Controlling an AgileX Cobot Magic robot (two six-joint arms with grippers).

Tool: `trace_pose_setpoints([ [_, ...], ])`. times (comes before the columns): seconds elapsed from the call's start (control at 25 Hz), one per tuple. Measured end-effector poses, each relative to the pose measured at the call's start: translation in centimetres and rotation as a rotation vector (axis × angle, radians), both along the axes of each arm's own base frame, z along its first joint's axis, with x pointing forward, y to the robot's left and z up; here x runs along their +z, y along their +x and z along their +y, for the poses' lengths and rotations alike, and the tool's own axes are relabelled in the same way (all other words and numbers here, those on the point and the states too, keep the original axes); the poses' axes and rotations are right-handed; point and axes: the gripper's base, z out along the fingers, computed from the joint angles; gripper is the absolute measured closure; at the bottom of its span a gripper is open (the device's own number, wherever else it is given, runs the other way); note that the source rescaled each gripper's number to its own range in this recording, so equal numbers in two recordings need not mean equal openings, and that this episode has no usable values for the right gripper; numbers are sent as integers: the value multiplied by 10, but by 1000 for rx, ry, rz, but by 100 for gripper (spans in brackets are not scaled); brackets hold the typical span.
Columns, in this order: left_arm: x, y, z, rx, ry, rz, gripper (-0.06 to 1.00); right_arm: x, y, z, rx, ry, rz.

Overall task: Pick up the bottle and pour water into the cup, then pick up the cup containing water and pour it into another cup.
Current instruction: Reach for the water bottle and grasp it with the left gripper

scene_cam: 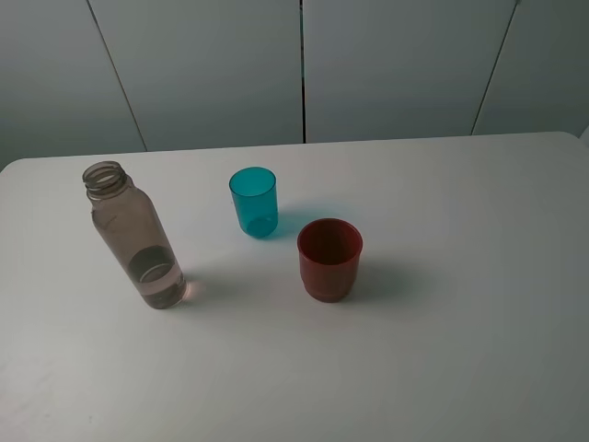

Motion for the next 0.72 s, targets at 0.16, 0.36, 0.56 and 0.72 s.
trace_pose_setpoints([
  [0.16, 12, 9, 0, -33, 51, -52, 1, 0, 0, 0, 0, 0, 0],
  [0.36, 36, 53, -9, -158, 94, -167, 1, 0, 0, 0, 0, 0, 0],
  [0.56, 35, 112, -23, -325, 22, -129, 1, 0, 0, 0, 0, 0, 0],
  [0.72, 18, 153, -32, -390, -132, -22, 1, 0, 0, 0, 0, 0, 0],
])
